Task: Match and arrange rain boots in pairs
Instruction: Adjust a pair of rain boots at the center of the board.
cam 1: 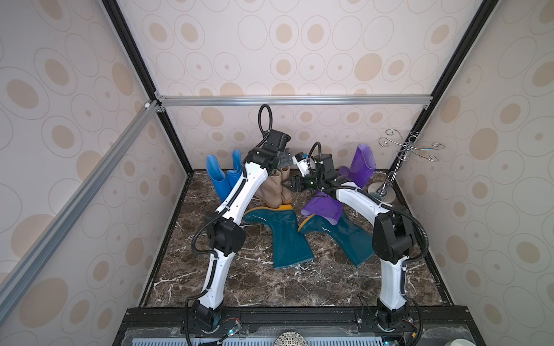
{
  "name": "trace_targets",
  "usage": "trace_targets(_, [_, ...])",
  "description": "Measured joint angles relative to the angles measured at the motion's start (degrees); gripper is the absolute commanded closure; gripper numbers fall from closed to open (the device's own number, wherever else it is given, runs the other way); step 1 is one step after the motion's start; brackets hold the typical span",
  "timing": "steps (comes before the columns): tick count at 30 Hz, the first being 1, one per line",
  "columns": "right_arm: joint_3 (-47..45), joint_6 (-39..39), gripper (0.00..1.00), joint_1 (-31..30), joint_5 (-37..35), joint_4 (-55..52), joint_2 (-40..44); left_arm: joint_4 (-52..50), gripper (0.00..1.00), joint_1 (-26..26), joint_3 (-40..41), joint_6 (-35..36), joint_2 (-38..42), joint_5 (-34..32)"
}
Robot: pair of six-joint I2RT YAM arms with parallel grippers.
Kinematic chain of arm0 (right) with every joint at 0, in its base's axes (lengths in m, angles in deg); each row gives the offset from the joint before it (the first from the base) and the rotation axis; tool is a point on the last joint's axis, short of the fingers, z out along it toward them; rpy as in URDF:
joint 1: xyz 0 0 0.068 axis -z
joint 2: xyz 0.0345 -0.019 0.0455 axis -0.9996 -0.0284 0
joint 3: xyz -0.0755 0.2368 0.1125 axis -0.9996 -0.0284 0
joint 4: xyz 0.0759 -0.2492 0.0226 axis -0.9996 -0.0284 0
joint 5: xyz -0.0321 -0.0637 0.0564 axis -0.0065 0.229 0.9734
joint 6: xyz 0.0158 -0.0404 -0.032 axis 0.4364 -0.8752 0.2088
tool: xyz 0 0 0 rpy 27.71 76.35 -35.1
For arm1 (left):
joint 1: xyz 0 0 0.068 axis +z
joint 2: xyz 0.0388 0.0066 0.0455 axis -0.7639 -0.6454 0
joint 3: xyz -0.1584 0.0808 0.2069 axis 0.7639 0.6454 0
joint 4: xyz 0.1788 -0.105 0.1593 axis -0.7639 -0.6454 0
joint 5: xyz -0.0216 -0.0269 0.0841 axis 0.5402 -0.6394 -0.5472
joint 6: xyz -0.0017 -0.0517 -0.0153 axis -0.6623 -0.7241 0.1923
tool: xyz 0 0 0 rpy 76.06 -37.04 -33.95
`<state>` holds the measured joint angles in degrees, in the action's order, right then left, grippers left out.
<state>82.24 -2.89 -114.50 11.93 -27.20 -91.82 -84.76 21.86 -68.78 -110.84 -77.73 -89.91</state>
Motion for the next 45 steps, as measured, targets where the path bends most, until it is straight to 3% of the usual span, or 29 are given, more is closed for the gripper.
trace_targets(6, [0.13,-0.35,0.39,-0.28,0.26,-0.61,-0.33,0.11,0.33,0.04,-0.20,1.36,-1.79,-0.22])
trace_targets(8, [0.24,-0.39,0.39,-0.68,0.63,-0.37,-0.33,0.44,0.46,0.04,-0.20,1.95,-2.49,-0.11])
trace_targets(10, [0.26,-0.07,0.38,-1.01,0.94,0.11,-0.33,0.79,0.69,0.04,-0.20,3.50,-2.91,-0.07])
trace_targets(14, [0.70,0.46,0.36,-1.03,1.25,-0.02,-0.42,1.99,1.00,0.37,-0.20,6.84,-3.02,0.68])
trace_targets(22, [1.46,4.02,0.26,-1.27,-1.81,-0.22,-0.83,3.34,1.00,0.74,-2.10,18.64,-4.13,4.28])
trace_targets(30, [-2.10,9.90,0.25,-4.02,-9.90,6.45,-1.20,4.48,1.00,2.21,-2.12,28.37,-4.17,9.33])
trace_targets(37, [-0.31,18.03,0.27,-7.78,-16.98,13.20,-5.70,4.59,1.00,3.67,-2.34,32.54,-4.17,12.61])
trace_targets(45, [9.49,24.13,0.32,-9.60,-17.44,14.91,-13.46,4.79,1.00,5.51,-2.34,34.05,-4.17,11.63])
